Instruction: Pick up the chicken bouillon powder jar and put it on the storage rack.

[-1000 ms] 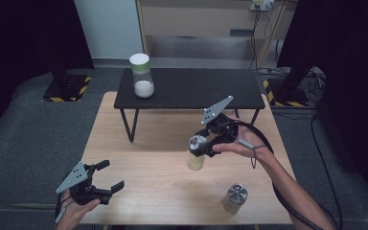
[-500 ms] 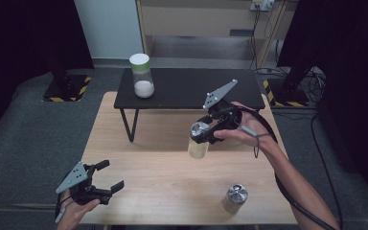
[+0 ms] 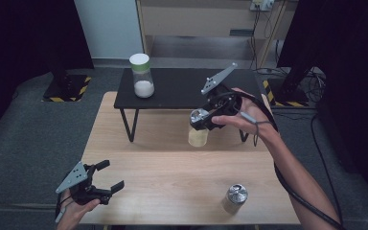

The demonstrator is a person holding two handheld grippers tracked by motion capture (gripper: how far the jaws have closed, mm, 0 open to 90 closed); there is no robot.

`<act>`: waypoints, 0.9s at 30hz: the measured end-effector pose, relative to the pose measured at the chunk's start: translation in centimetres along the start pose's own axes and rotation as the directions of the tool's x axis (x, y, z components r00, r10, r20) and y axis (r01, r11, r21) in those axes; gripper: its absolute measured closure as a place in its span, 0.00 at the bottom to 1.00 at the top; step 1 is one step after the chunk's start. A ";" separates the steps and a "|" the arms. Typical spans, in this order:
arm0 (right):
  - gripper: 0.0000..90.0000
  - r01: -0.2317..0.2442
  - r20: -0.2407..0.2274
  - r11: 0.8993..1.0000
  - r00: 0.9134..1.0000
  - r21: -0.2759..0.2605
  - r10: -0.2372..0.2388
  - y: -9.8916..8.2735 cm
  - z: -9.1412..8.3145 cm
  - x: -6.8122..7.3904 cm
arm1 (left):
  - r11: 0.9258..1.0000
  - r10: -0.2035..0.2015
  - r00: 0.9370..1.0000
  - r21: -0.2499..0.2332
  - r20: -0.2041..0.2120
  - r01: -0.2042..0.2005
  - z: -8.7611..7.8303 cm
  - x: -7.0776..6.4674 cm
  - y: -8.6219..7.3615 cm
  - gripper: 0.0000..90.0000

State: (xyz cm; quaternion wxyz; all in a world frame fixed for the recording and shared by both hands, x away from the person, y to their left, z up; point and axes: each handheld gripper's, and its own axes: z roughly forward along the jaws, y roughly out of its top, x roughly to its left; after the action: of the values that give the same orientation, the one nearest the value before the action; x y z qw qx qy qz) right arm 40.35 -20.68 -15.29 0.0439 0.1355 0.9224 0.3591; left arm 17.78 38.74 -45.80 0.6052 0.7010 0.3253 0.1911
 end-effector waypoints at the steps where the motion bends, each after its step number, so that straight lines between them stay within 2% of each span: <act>1: 0.39 -0.002 0.005 1.000 1.000 0.001 0.002 0.2 0.0 -0.1 | 1.000 -0.001 1.000 -0.001 0.000 0.001 0.0 0.0 0.0 0.00; 17: 0.39 -0.064 0.042 0.998 0.997 0.006 0.064 3.5 -0.4 -2.4 | 1.000 -0.005 1.000 -0.005 0.000 0.005 -0.1 0.1 -0.1 0.00; 27: 0.39 -0.126 0.074 0.992 0.989 -0.014 0.127 5.2 -0.7 -4.2 | 1.000 -0.009 1.000 -0.009 0.002 0.009 -0.1 0.2 -0.2 0.00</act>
State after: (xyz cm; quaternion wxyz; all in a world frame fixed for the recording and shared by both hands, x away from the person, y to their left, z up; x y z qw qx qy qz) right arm 45.39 -18.68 -11.38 0.0563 0.2070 0.9080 0.3598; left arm 17.81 38.92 -45.97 0.6096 0.6970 0.3268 0.1893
